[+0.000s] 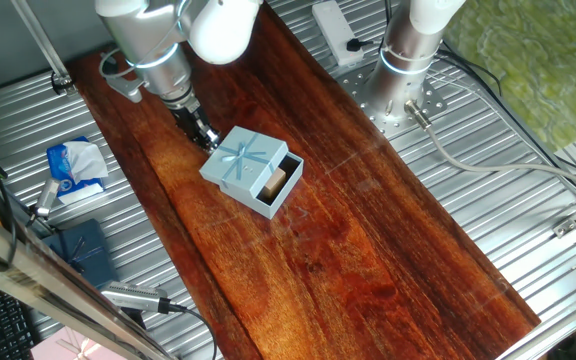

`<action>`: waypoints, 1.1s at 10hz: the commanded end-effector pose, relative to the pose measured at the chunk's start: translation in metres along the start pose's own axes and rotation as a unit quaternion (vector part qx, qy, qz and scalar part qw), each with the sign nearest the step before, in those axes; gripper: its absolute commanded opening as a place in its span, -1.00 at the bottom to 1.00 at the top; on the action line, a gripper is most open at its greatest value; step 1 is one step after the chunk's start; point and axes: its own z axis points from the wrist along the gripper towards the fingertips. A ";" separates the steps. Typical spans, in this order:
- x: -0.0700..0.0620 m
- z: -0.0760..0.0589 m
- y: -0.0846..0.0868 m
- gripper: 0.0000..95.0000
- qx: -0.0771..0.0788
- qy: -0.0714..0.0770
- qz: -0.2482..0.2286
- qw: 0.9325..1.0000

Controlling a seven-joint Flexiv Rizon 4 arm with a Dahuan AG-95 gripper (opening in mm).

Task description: Slide the outer casing onto the gift box

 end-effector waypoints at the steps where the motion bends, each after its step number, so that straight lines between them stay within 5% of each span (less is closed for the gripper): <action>1: -0.001 -0.001 0.000 -1.00 -0.001 0.001 0.000 1.000; 11: 0.006 -0.005 0.007 -1.00 -0.002 0.002 0.006 1.000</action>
